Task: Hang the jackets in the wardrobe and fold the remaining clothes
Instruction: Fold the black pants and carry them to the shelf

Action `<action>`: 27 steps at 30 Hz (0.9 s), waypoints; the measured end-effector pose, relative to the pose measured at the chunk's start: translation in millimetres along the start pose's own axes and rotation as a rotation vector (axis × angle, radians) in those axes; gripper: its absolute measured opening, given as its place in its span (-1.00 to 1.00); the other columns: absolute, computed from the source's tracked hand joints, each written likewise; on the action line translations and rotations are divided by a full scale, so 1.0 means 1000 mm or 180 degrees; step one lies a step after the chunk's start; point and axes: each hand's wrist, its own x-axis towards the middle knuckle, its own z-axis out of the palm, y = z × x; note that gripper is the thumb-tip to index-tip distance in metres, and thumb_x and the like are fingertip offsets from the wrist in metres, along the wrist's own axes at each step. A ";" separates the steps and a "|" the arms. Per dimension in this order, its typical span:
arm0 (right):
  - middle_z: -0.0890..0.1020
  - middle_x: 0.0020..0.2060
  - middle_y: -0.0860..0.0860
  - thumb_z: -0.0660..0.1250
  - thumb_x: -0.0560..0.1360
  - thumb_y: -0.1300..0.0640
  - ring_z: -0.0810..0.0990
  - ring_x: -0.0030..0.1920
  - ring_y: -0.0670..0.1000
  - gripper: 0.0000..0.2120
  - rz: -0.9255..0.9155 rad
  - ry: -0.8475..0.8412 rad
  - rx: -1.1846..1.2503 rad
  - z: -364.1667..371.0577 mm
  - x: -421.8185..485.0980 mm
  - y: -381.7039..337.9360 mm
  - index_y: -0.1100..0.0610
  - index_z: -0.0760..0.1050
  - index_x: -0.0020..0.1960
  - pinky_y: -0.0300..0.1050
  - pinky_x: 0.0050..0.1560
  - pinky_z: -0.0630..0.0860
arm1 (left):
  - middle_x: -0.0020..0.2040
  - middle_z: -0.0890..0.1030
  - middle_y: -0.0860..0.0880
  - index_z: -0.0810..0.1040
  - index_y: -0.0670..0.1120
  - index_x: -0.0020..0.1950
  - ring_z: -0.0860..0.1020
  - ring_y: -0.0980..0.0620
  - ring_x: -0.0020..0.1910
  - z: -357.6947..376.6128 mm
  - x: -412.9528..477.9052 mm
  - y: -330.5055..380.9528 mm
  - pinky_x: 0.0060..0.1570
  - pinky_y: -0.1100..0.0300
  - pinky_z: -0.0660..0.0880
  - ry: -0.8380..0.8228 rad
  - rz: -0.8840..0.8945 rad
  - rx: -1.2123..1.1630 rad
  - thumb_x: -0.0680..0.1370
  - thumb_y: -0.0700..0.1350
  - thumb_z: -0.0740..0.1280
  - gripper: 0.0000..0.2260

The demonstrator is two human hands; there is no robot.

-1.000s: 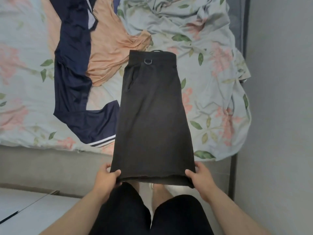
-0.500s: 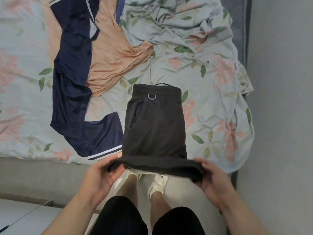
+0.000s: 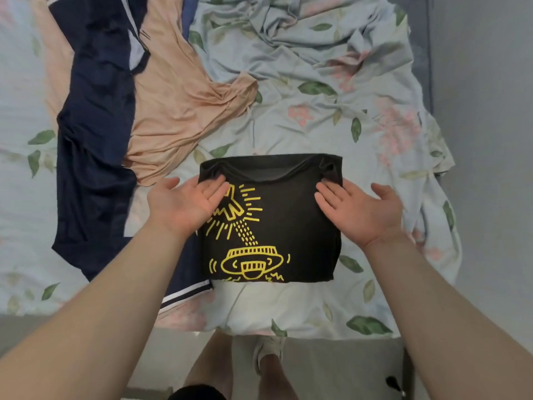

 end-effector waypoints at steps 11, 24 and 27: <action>0.56 0.22 0.22 0.20 0.56 0.10 0.60 0.14 0.23 -0.53 -0.0495 0.1004 -0.0567 -0.009 0.050 0.006 0.09 0.28 0.46 0.08 -0.01 0.62 | 0.26 0.52 -0.17 0.17 -0.04 0.57 0.57 -0.04 0.20 0.010 0.040 -0.003 0.04 0.08 0.59 0.0726 0.1173 0.2128 0.57 -0.23 0.16 -0.45; 0.57 0.13 -0.01 0.48 0.44 -0.05 0.57 0.12 0.07 -0.48 -0.0379 0.2337 -0.3737 -0.080 0.003 0.080 0.11 0.41 0.30 -0.02 0.07 0.57 | 0.00 0.66 0.08 0.53 -0.04 0.20 0.65 0.11 -0.08 -0.102 -0.008 -0.064 -0.18 0.24 0.54 0.1324 0.0552 0.4347 0.46 0.04 0.48 -0.63; 0.65 0.10 0.05 0.51 0.43 -0.02 0.63 0.09 0.14 -0.50 -0.0055 0.2001 -0.3120 -0.082 -0.003 0.078 0.15 0.48 0.28 0.16 0.11 0.62 | 0.01 0.70 0.03 0.55 -0.05 0.19 0.67 0.03 -0.05 -0.097 -0.008 -0.054 -0.15 0.19 0.54 0.1182 0.0072 0.4206 0.43 0.08 0.52 -0.59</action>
